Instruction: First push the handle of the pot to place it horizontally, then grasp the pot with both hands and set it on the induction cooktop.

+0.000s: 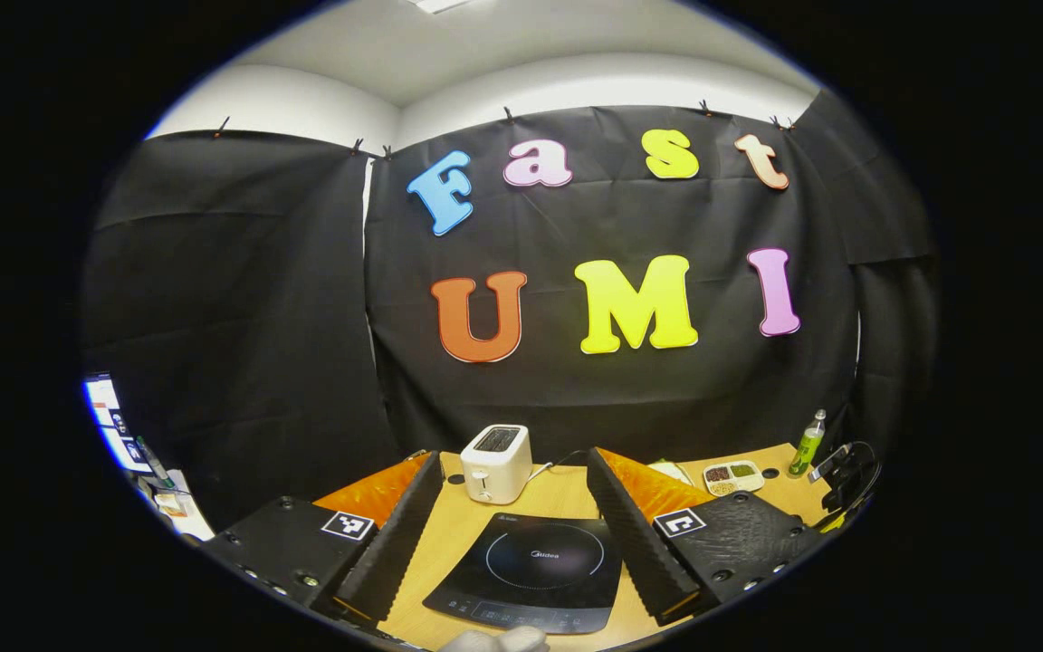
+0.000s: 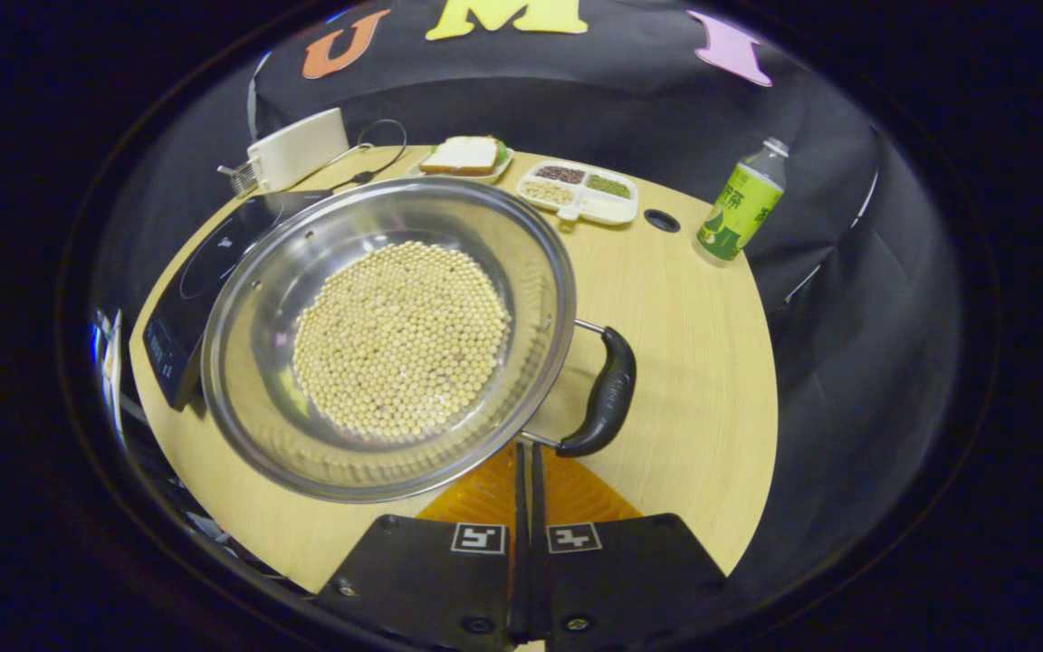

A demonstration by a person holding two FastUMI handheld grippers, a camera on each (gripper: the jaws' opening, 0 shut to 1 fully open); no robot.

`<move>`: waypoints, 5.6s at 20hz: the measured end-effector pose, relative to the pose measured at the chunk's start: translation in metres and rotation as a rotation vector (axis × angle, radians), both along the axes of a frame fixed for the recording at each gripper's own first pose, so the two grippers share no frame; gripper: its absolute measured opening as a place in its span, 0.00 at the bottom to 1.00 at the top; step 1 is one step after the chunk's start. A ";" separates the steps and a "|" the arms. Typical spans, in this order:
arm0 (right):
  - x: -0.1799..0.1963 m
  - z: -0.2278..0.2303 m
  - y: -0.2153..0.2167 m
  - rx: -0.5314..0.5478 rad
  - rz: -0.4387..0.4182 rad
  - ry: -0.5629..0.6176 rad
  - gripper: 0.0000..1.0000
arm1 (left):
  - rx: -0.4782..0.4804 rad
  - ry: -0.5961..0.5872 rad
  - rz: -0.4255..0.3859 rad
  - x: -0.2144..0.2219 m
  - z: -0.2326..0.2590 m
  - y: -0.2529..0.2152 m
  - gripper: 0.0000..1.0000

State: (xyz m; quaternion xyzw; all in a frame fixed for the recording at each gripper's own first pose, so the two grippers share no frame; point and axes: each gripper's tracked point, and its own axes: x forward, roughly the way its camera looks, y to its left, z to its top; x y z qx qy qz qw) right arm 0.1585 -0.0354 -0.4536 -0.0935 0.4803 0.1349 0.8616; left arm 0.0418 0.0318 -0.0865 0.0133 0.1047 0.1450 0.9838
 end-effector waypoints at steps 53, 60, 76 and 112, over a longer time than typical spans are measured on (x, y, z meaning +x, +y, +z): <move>0.055 0.028 -0.009 0.102 -0.103 -0.103 0.84 | -0.297 0.519 -0.316 0.098 -0.310 -0.169 0.96; 0.059 0.018 -0.007 0.083 -0.106 -0.076 0.80 | -0.332 0.590 -0.303 0.097 -0.332 -0.175 0.96; 0.059 0.017 -0.011 0.075 -0.233 -0.012 0.54 | -0.216 0.678 -0.257 0.094 -0.343 -0.168 0.57; 0.027 0.123 0.192 0.160 -0.208 -0.129 0.56 | -0.153 0.556 -0.207 0.090 -0.254 0.036 0.56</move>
